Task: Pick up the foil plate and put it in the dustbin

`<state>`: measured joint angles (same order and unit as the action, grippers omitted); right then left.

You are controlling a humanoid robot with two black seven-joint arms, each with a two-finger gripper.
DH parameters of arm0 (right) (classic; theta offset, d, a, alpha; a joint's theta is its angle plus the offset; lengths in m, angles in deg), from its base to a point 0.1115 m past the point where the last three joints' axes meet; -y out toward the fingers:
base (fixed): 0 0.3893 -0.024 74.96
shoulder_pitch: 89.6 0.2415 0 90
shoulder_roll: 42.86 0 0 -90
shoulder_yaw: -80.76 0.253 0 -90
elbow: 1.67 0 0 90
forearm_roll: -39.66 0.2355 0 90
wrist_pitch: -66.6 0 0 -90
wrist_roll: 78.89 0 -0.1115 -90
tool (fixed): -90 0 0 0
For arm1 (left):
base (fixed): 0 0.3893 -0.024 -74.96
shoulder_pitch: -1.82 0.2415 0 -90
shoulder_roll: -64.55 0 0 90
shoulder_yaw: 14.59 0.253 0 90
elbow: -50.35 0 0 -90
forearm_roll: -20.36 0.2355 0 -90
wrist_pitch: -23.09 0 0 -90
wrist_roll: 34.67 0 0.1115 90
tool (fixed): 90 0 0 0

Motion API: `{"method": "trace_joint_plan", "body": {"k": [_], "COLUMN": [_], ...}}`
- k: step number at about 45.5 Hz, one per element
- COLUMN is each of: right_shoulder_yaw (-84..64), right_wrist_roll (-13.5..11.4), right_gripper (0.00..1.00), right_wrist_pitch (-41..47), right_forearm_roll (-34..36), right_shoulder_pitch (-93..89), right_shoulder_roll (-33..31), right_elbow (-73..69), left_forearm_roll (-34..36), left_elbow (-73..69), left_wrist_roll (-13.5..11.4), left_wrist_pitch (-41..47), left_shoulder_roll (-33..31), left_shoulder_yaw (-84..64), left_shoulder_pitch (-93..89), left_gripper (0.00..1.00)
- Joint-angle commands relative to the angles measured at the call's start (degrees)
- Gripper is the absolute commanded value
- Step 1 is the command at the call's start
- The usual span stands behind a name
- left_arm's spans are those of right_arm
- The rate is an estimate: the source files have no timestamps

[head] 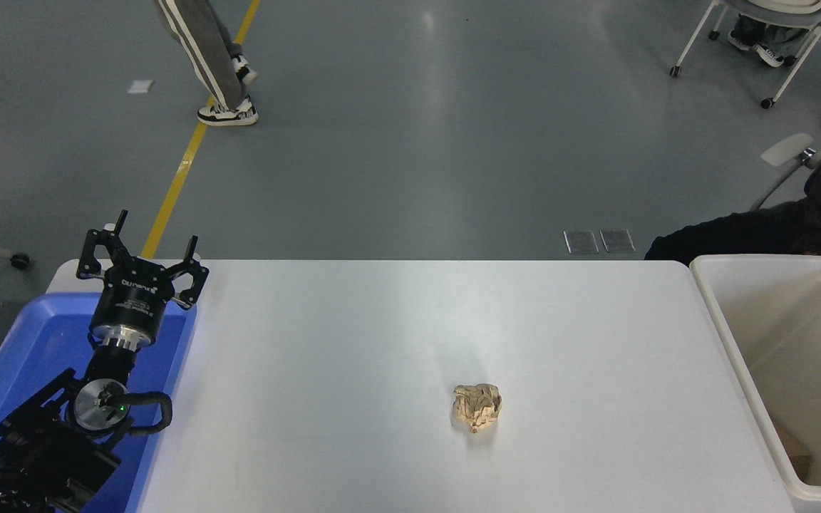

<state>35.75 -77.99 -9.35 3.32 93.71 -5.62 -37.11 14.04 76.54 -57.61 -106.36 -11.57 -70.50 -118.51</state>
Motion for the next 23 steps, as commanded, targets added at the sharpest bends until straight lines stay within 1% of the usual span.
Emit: {"method": "trace_joint_plan", "body": {"k": [1, 5, 23], "right_shoulder_yaw": [19.44, 19.44, 19.44], "right_wrist_roll": [-0.11, -0.20, -0.55], "right_gripper": [0.00, 0.00, 0.00], "right_wrist_pitch": [-6.14, -6.32, -6.67], "right_forearm_roll": [4.69, 5.31, 5.22], "right_shoulder_pitch": [-51.02, -52.00, -50.51], "right_shoulder_roll": [10.74, 12.15, 12.07], "right_elbow": [17.59, 17.60, 16.89], "left_forearm_roll": [-0.01, -0.01, -0.01], "left_elbow": [0.00, 0.00, 0.00], "left_wrist_roll": [0.00, 0.00, 0.00], "left_wrist_pitch": [-0.01, -0.01, -0.01], "left_shoulder_roll": [0.00, 0.00, 0.00], "left_shoulder_yaw": [-0.08, -0.08, 0.00], "left_shoulder_pitch": [0.00, 0.00, 0.00], "left_gripper": [1.00, 1.00, 1.00]}}
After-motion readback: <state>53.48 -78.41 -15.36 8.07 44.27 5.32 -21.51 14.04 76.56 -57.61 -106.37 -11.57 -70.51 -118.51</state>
